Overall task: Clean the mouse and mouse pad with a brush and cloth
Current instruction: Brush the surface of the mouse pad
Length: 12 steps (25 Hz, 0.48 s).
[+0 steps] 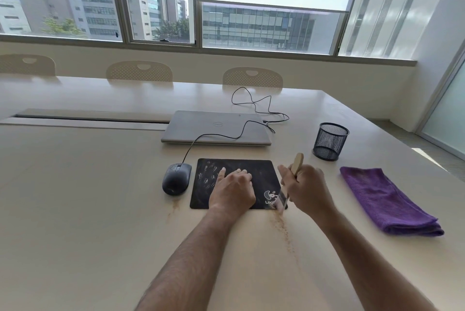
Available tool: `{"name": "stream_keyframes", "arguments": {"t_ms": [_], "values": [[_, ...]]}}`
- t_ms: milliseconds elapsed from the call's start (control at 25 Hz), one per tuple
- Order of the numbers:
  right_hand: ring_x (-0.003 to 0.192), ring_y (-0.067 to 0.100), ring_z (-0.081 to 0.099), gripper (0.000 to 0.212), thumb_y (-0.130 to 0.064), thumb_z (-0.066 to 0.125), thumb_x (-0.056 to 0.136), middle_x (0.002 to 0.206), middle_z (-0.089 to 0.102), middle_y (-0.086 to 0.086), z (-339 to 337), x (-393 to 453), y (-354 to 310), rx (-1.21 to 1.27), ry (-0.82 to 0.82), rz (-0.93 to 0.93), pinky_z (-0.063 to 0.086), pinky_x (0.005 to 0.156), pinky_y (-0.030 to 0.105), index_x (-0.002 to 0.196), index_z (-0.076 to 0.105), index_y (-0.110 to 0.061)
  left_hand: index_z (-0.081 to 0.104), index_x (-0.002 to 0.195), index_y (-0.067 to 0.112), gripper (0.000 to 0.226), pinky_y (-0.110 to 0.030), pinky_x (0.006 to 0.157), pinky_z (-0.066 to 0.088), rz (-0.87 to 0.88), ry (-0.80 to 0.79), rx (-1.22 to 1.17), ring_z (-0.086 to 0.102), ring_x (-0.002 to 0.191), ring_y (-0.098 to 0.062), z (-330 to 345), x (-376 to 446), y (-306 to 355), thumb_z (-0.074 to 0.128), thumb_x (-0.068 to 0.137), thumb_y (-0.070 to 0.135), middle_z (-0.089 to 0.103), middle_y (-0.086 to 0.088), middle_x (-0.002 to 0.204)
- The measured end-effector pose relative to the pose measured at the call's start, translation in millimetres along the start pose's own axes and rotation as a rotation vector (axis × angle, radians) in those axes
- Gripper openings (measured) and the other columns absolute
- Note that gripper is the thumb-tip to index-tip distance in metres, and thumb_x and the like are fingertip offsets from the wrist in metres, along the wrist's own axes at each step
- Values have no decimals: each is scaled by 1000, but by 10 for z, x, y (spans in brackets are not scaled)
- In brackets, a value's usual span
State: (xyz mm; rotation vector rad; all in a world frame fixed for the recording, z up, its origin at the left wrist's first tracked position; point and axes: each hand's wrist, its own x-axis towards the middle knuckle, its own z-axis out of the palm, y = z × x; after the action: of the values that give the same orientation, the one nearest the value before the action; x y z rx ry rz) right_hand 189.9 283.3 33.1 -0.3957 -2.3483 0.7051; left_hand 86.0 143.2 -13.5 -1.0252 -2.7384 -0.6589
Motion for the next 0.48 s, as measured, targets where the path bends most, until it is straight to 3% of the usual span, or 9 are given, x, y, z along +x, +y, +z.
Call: {"name": "stream_keyframes", "arguments": {"t_ms": [80, 240, 400, 480], "values": [[39, 21, 59, 49, -35, 58, 98, 42, 60, 4, 1, -15, -28, 61, 48, 3, 54, 48, 40, 58, 63, -8, 64, 124, 15, 36, -40, 123, 10, -1, 2, -5, 44, 136, -11, -5, -3, 3, 40, 98, 20, 60, 1, 137], [37, 22, 58, 51, -36, 59, 97, 40, 59, 6, 35, -69, -62, 36, -61, 5, 53, 48, 43, 57, 63, -5, 63, 125, 15, 36, -40, 123, 10, 3, 0, -5, 44, 136, -11, -10, -5, 6, 40, 99, 21, 60, 0, 136], [40, 22, 61, 49, -40, 58, 97, 43, 60, 2, 49, -23, -37, 76, 61, -5, 54, 51, 43, 60, 64, -8, 64, 124, 15, 36, -41, 123, 11, 6, -1, -8, 45, 135, -12, -5, -2, -3, 39, 99, 20, 60, 0, 136], [41, 24, 61, 49, -43, 58, 96, 44, 61, 3, 86, -53, -39, 62, 8, -16, 54, 50, 44, 62, 64, -10, 64, 124, 14, 36, -41, 123, 10, 4, -4, -17, 45, 136, -12, -3, -1, -6, 39, 98, 20, 60, -1, 137]]}}
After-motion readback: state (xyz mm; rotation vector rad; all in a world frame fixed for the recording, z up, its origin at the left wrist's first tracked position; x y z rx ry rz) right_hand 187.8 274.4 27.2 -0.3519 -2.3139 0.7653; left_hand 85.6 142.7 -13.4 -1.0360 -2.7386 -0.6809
